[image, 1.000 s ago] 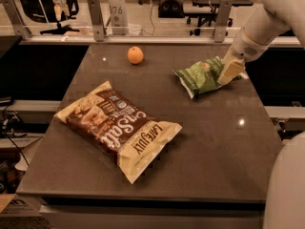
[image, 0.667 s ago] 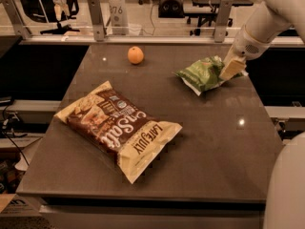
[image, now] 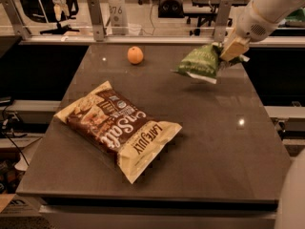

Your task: Pick green jalapeno chip bag

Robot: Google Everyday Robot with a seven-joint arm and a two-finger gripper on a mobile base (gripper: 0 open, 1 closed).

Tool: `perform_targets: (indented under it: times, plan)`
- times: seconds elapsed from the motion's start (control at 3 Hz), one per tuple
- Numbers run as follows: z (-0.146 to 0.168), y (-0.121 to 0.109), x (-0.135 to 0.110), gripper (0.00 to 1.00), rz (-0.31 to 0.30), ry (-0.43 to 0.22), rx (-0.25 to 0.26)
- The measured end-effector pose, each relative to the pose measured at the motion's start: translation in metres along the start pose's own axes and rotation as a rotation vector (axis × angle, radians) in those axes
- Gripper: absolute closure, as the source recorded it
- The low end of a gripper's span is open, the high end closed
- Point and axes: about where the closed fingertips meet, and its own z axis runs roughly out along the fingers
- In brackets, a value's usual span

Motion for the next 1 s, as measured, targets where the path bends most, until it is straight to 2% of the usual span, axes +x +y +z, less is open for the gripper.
perform_targets:
  times: [0.33,0.67,1.0]
  plan:
    - [-0.033,0.003,-0.026,1.00,-0.035,-0.057,0.027]
    - [-0.084,0.001,-0.066,1.00,-0.092,-0.159,0.068]
    - [-0.083,0.001,-0.066,1.00,-0.092,-0.160,0.068]
